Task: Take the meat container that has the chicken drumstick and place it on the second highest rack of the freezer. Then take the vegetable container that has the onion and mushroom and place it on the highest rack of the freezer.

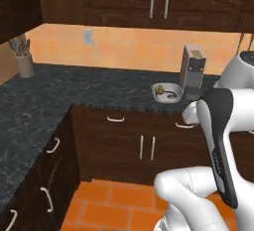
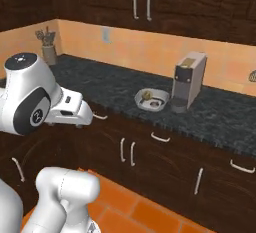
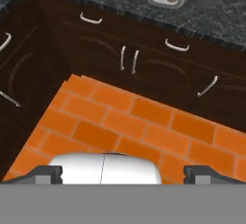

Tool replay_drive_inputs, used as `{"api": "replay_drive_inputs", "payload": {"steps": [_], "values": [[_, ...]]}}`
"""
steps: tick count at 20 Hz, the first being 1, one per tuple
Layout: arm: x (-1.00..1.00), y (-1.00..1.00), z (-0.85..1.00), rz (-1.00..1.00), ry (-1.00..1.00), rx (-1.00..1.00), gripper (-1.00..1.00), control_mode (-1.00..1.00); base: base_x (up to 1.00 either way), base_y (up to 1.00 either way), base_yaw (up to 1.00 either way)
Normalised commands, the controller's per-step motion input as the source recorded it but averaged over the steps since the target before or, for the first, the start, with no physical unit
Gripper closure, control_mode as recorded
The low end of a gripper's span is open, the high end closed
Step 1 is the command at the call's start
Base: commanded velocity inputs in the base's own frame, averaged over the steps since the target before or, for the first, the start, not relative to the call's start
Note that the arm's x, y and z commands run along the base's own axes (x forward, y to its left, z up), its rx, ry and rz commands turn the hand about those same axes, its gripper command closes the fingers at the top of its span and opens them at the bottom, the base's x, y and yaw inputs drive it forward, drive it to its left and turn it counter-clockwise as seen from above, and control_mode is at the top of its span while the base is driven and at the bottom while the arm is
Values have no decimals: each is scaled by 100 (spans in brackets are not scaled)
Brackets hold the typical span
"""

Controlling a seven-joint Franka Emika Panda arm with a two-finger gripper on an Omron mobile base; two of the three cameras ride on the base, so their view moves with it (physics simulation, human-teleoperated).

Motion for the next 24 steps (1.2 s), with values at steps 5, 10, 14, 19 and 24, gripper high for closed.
{"api": "replay_drive_inputs", "payload": {"steps": [5, 10, 14, 19, 24], "values": [[0, 0, 0, 0, 0, 0, -100, 100, 71, 55, -60], [0, 0, 0, 0, 0, 0, -100, 100, 81, 43, -43], [0, 0, 0, 0, 0, 0, -100, 100, 53, 23, -21], [0, 0, 0, 0, 0, 0, -100, 100, 53, 45, -8], [0, 0, 0, 0, 0, 0, -100, 100, 47, 49, -5]]}}
